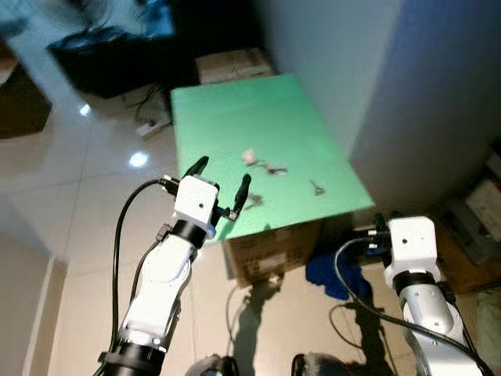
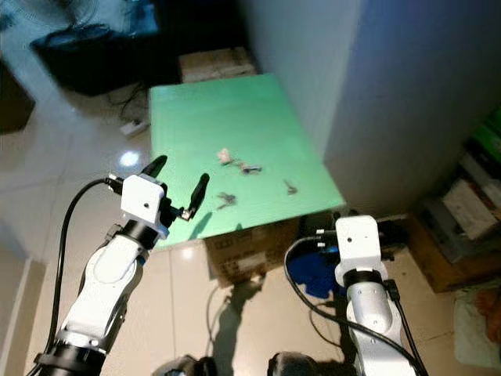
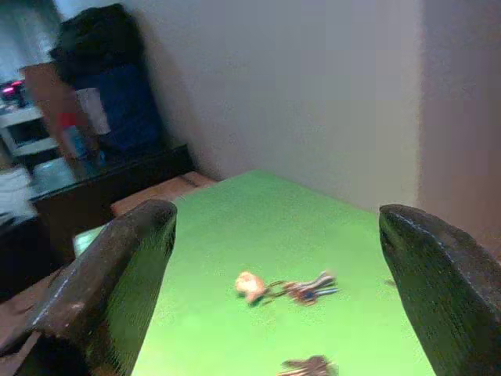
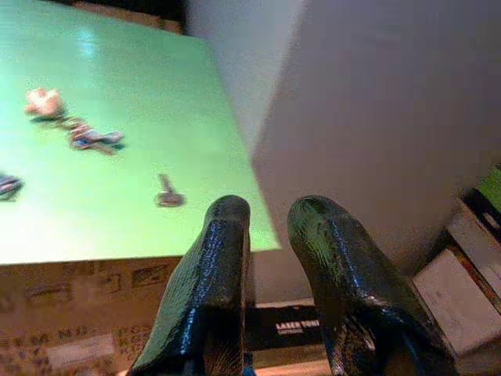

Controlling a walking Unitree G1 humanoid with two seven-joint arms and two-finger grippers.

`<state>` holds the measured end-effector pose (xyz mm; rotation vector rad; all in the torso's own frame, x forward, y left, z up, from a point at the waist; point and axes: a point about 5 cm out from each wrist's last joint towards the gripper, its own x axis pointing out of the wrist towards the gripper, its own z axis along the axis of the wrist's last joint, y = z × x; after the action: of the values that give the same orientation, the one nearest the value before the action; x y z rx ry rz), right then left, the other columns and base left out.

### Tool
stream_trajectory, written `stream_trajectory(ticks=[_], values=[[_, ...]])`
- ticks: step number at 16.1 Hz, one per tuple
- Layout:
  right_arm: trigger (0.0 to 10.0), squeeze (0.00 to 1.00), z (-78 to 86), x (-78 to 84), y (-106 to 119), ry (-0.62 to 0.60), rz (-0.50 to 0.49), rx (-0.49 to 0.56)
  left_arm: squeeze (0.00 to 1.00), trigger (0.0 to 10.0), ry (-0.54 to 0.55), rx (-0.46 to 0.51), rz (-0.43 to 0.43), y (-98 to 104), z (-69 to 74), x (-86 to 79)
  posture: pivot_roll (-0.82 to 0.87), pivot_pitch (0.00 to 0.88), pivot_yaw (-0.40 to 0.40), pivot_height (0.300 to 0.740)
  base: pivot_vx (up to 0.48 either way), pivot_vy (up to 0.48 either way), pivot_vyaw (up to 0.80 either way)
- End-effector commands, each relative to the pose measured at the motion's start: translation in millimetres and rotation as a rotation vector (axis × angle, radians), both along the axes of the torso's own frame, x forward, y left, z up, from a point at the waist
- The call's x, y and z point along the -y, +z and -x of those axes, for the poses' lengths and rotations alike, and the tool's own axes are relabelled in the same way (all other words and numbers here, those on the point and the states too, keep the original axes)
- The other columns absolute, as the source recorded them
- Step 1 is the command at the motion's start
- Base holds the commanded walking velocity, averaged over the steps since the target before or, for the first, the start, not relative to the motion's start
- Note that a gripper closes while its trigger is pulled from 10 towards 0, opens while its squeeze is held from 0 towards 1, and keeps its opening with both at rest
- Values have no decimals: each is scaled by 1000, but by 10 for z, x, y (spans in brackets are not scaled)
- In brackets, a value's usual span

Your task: Hang keys on a hook

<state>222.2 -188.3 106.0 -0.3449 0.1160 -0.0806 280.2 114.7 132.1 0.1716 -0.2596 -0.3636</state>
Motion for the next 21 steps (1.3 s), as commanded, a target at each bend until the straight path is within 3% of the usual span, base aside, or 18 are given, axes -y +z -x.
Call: stream_trajectory(ticks=[1,10,12,16,17,21], values=[[10000,0,8,-28,-22,17,9,-4,0,10000,-2,10,-2,12,13,-28,-200,125,86,740,326,0,800],[10000,0,52,-164,-128,111,50,-62,0,10000,-46,-11,3,-44,47,-3,-212,120,96,740,330,0,89],[10000,0,79,-166,-147,100,-5,-66,0,10000,-54,-16,7,-58,55,6,-215,121,98,740,328,0,0],[10000,0,92,-159,-121,115,-3,-57,0,10000,-58,-62,16,-158,94,-16,-224,124,104,740,327,0,-586],[10000,0,85,-173,-125,128,1,-61,0,10000,-48,-98,36,-215,100,-42,-223,124,104,740,0,0,0],[10000,0,114,-313,-263,281,-22,-142,0,10000,49,-185,-29,-438,155,-320,-192,122,77,740,0,0,0]])
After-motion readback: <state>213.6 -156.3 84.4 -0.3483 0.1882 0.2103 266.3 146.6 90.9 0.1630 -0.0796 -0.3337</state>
